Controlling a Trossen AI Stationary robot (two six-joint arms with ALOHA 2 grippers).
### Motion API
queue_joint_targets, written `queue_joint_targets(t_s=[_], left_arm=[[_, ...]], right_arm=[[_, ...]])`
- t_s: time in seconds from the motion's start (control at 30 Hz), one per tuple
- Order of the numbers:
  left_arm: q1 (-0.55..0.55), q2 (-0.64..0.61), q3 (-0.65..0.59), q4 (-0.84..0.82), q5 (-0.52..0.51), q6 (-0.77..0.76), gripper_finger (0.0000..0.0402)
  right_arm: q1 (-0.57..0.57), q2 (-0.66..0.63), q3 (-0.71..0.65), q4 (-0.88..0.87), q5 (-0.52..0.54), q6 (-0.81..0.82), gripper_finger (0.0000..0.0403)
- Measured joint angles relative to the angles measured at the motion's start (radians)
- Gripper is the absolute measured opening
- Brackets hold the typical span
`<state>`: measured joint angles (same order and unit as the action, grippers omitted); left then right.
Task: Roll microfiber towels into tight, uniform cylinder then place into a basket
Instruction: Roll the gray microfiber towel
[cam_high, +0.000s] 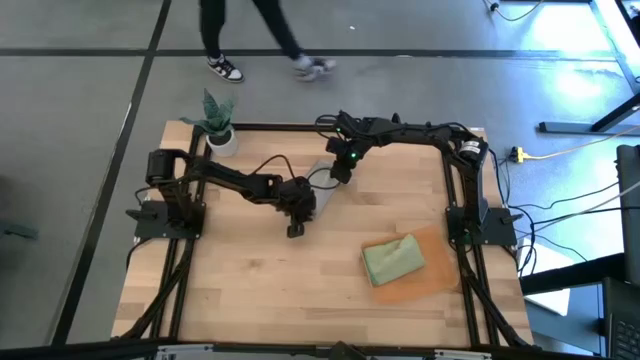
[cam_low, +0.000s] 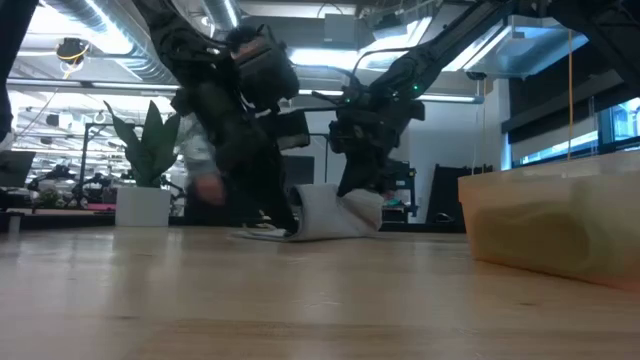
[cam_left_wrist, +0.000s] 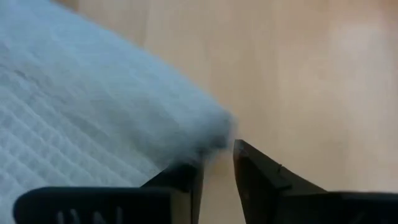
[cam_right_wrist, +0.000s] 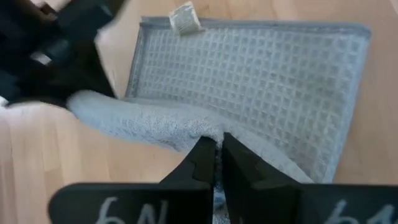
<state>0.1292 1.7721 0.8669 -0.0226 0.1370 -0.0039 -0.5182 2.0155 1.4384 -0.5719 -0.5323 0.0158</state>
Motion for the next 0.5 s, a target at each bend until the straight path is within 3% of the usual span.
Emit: queue_joint_targets(t_s=[0.33,0.5], left_arm=[[-0.045,-0.186,-0.002,-0.271,0.000,-0.077,0.0075],[-0.044,-0.295,0.000,-0.289,-0.148,-0.163,0.0075]], right_arm=[[-0.002,0.000,0.001,-0.151,0.001,-0.019,0.0016],[0.011,0.000,0.001,-0.266,0.000,0.035,0.0016]])
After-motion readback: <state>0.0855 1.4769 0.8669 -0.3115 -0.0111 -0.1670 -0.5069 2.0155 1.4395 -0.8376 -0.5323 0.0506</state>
